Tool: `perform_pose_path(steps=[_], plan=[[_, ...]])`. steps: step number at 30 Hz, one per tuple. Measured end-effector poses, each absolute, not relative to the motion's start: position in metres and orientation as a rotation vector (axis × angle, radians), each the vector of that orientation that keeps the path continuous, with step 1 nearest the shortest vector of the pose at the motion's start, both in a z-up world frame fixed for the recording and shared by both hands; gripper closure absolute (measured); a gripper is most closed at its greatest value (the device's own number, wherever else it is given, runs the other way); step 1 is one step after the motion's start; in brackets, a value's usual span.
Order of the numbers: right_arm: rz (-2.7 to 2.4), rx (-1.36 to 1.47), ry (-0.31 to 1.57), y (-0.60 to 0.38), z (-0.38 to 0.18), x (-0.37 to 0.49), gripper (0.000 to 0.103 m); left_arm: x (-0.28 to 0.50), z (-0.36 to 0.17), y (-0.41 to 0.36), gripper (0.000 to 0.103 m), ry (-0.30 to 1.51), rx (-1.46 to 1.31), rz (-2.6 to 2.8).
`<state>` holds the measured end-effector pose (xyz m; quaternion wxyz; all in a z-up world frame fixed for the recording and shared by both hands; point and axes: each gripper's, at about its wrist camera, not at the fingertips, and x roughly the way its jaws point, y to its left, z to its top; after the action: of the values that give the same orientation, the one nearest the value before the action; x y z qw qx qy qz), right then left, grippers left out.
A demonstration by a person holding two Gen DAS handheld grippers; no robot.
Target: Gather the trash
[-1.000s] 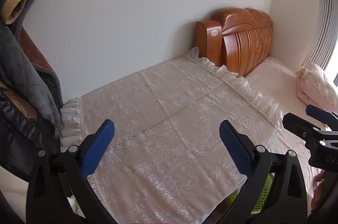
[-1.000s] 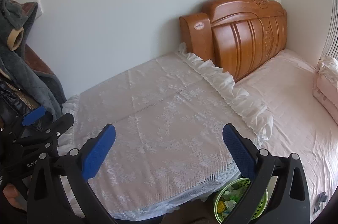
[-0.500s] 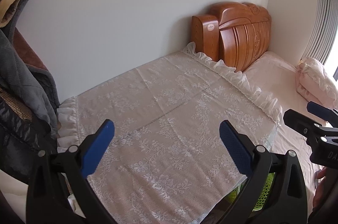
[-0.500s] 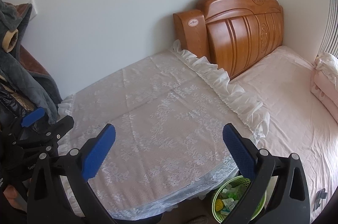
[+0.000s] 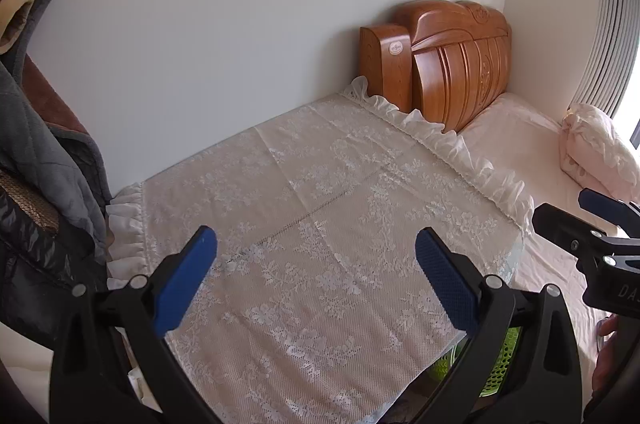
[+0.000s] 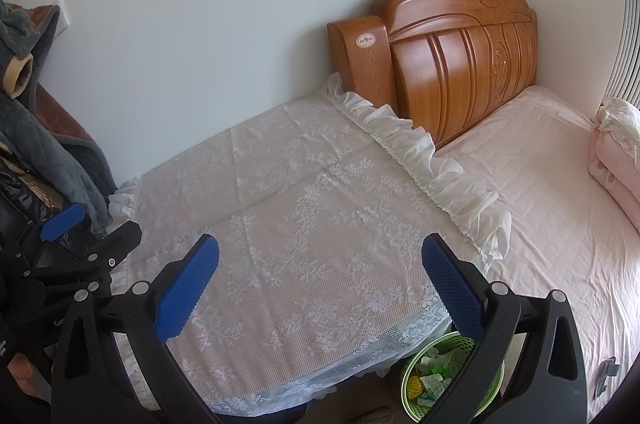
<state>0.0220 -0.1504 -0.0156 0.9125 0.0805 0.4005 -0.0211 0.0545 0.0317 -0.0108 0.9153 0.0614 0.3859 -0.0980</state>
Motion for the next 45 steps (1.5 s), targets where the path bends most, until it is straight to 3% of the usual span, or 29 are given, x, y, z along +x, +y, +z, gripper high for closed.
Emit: perform_pose_path(steps=[45], plan=[[-0.045, 0.152, 0.843, -0.150, -0.020, 0.007, 0.002, 0.051, -0.016, 0.031, 0.008, 0.816, 0.130, -0.242]])
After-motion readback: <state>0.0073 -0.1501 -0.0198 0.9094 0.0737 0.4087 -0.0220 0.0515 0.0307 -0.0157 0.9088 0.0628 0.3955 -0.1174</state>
